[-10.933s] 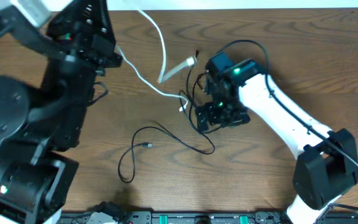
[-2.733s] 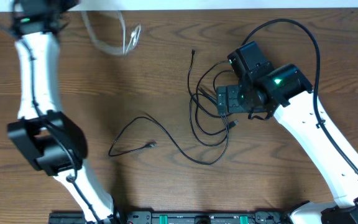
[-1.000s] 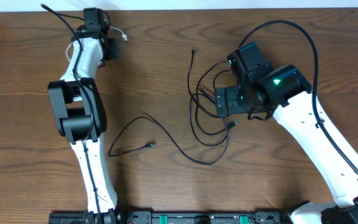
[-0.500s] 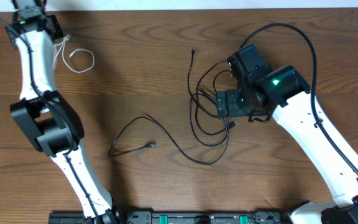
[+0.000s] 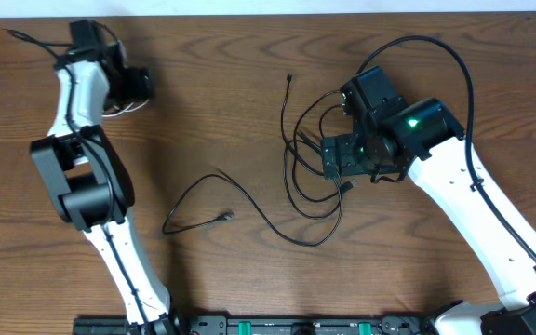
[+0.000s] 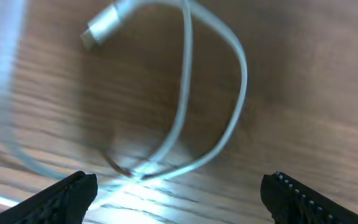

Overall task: Untangle cables
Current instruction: 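Lower the white cable and open the left gripper to release it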

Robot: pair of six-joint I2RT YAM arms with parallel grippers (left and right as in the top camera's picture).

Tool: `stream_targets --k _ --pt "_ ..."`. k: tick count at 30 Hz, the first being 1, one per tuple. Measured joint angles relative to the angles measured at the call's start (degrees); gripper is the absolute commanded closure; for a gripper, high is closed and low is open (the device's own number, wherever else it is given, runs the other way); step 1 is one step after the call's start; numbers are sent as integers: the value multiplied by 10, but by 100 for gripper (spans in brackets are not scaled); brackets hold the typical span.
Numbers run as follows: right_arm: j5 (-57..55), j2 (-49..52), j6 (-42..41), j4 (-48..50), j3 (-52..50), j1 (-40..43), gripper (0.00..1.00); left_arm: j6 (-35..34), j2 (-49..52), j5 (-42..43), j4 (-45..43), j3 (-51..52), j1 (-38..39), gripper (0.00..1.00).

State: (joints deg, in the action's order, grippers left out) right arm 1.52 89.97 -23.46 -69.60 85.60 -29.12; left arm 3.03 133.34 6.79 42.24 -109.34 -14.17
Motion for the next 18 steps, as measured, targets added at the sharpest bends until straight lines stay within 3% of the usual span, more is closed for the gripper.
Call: stream_targets --k 3,5,11,13,15,18 --pt "0 0 5 1 0 0 1 5 0 -15 -2 24 10 12" --pt "0 0 9 2 0 0 1 11 0 -22 -4 38 13 18" --pt "0 0 18 5 0 0 1 32 -4 -39 -36 60 13 20" --pt "0 0 19 5 0 0 1 33 -7 -54 -52 67 14 31" --pt "1 0 19 5 0 0 1 34 -7 -79 -73 69 15 53" --pt "0 0 21 5 0 0 1 41 -7 -116 -101 76 13 78"
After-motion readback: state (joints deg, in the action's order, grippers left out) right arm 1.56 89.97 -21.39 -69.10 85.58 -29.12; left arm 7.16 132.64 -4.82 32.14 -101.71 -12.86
